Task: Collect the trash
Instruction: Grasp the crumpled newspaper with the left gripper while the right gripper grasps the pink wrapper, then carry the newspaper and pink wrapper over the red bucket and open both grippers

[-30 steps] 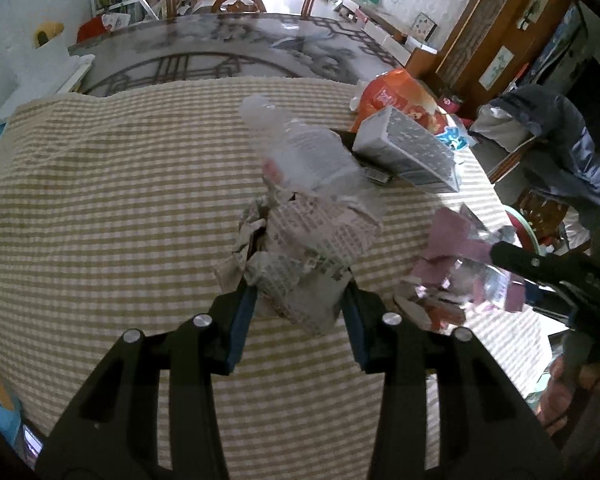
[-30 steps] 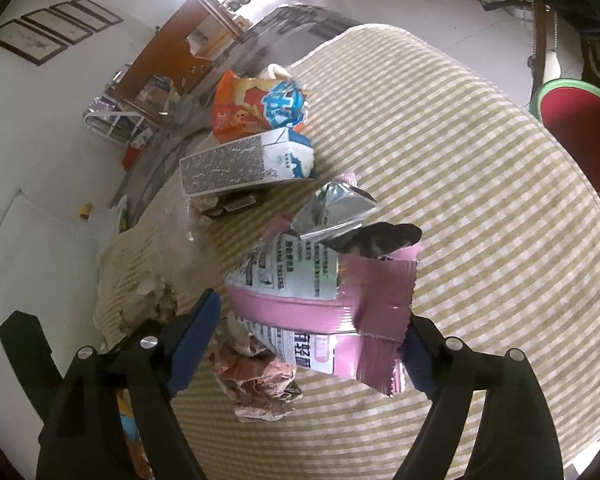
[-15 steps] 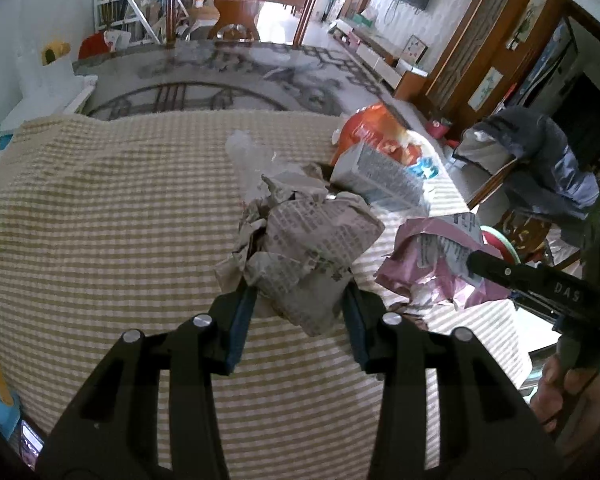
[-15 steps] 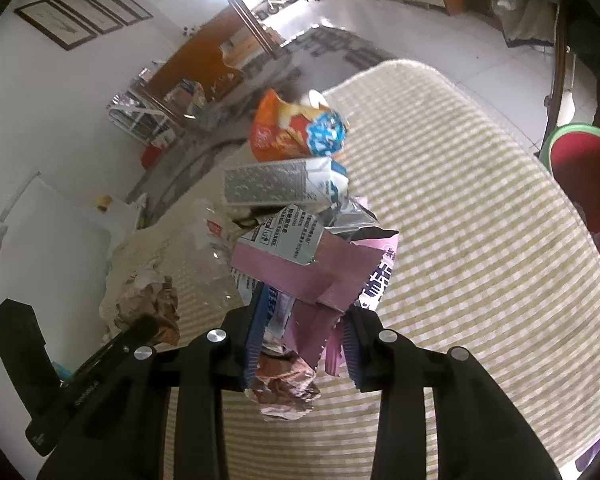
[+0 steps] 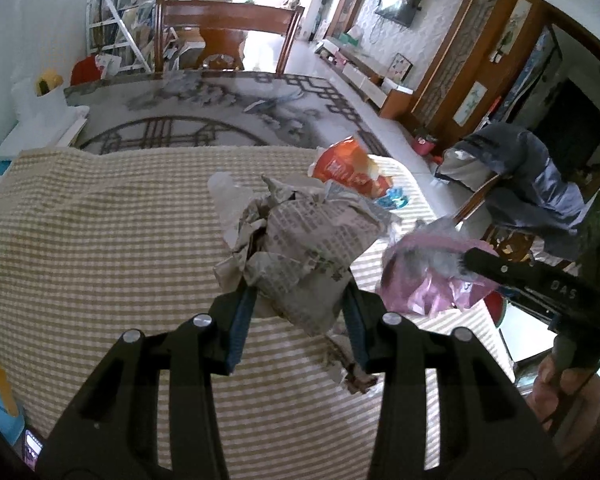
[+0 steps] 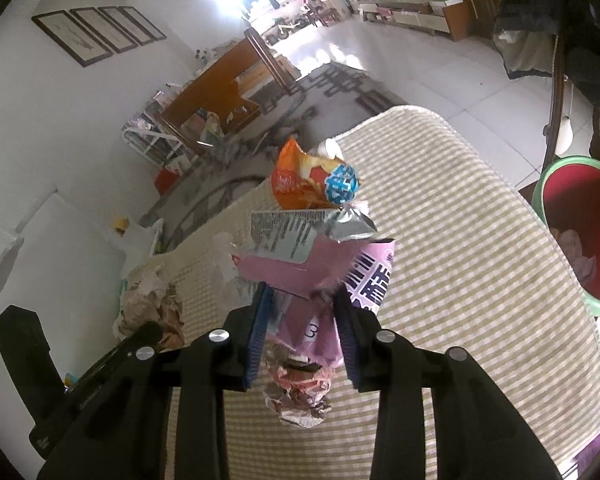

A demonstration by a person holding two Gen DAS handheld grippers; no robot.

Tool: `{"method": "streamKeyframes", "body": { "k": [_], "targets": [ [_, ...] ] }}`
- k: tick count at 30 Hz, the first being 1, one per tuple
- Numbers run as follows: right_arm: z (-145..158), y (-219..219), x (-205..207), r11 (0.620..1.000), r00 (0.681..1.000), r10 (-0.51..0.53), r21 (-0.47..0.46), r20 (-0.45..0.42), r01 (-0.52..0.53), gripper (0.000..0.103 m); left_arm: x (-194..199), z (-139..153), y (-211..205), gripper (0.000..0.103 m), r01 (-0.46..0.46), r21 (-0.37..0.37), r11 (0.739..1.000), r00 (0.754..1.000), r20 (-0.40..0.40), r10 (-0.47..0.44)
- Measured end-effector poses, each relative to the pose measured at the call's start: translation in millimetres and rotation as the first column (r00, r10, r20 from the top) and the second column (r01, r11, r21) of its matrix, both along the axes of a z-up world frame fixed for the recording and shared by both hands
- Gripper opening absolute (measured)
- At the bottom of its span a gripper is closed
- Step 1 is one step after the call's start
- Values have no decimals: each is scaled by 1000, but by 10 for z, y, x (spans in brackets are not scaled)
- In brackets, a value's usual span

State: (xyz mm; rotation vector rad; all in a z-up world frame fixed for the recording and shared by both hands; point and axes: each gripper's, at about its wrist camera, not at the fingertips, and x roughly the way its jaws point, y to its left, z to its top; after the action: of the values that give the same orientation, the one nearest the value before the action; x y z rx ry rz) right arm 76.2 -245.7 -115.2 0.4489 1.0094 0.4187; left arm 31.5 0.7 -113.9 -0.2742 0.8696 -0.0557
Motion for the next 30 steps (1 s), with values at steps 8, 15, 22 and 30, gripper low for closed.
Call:
{"method": "streamKeyframes", "body": {
  "k": [8,15,22,30],
  "targets": [
    [-41,-57,-16,1000,1000,-11,-28,-14,11,26,19,71,-125,40,32,-14,999,999,10,-32],
    [79,-109,-64,998,999,-37,-58,4,37,25,28,211,-194,40,58,-37,998,997,44,-56],
    [255,-277,-61,995,996,-88,-47,32,90,25,99,365,-354,40,108,-49,993,991,84,-104],
    [374,-504,-37,986,986,-158,-47,58,161,24,131,430,-480,40,155,-42,987,983,103,-150]
  ]
}}
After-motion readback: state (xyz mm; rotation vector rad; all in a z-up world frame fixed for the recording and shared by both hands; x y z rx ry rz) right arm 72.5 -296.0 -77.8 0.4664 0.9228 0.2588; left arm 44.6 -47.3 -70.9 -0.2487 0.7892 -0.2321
